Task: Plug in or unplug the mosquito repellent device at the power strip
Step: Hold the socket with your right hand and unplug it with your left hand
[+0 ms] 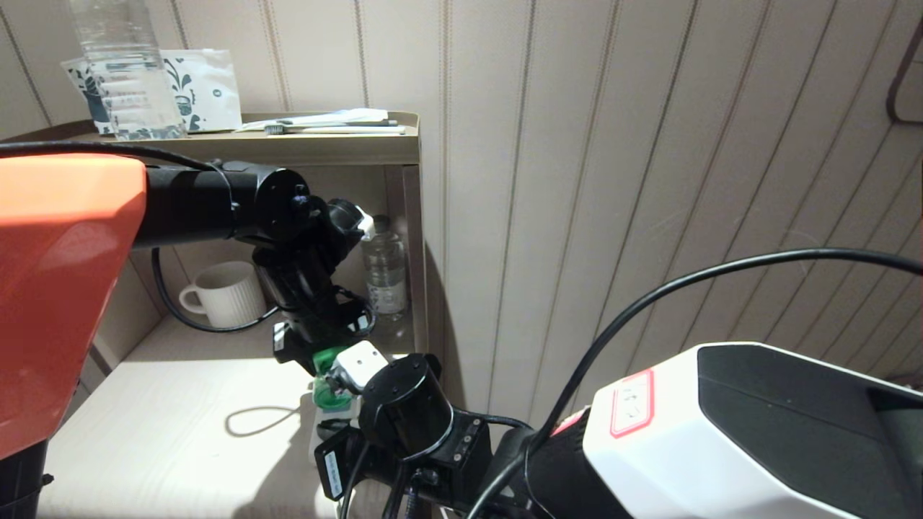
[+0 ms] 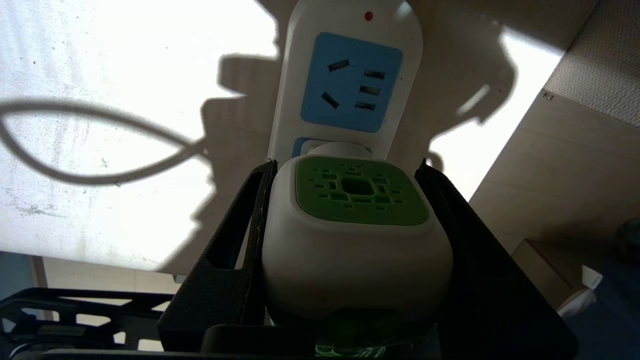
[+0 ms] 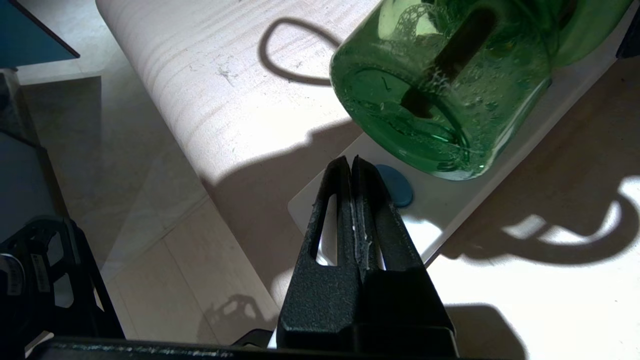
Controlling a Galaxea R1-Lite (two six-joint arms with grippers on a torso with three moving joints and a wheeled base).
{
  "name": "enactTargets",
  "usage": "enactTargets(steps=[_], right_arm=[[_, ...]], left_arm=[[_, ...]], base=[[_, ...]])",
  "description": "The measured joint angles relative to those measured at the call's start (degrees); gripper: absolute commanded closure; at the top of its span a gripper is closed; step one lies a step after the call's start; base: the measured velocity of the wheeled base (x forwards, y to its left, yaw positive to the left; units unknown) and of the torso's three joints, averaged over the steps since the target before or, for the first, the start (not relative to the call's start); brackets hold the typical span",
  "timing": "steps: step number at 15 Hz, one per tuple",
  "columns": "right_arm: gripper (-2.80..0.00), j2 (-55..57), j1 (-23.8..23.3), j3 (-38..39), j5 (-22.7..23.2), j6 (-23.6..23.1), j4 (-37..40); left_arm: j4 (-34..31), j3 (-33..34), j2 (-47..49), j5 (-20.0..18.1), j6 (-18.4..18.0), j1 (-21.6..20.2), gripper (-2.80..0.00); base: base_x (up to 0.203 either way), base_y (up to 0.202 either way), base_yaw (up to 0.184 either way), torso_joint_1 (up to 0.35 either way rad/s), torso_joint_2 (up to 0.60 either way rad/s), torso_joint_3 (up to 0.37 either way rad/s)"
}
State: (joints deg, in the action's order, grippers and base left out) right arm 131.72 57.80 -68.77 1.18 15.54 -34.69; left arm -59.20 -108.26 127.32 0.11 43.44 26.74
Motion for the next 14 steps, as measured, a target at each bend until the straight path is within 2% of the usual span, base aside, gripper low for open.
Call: enactTargets(steps=[5,8,14], right_arm=[[0.00,0.54,-0.46,1.56,0.27,0.13,-0.79],[0.00,1.28,-0.50,2.30,0.22,0.05,-3.79],[0.00,1.66,-0.52,2.38,0.22,0.02,-3.92]], left_arm=[[0.19,-0.06,-0.26,0.05,-0.27,-0.04,0.00],[0.40,-0.06,-0.52,0.18,-0.46,-0.09,0.00],[0.46,-0.17,-1.27,0.41,-0.57,-0.15,0.00]], base=[[0.000,0.000,0.000,0.000,0.00,0.000],[0.000,0.000,0.000,0.000,0.00,0.000],[0.000,0.000,0.000,0.000,0.00,0.000]])
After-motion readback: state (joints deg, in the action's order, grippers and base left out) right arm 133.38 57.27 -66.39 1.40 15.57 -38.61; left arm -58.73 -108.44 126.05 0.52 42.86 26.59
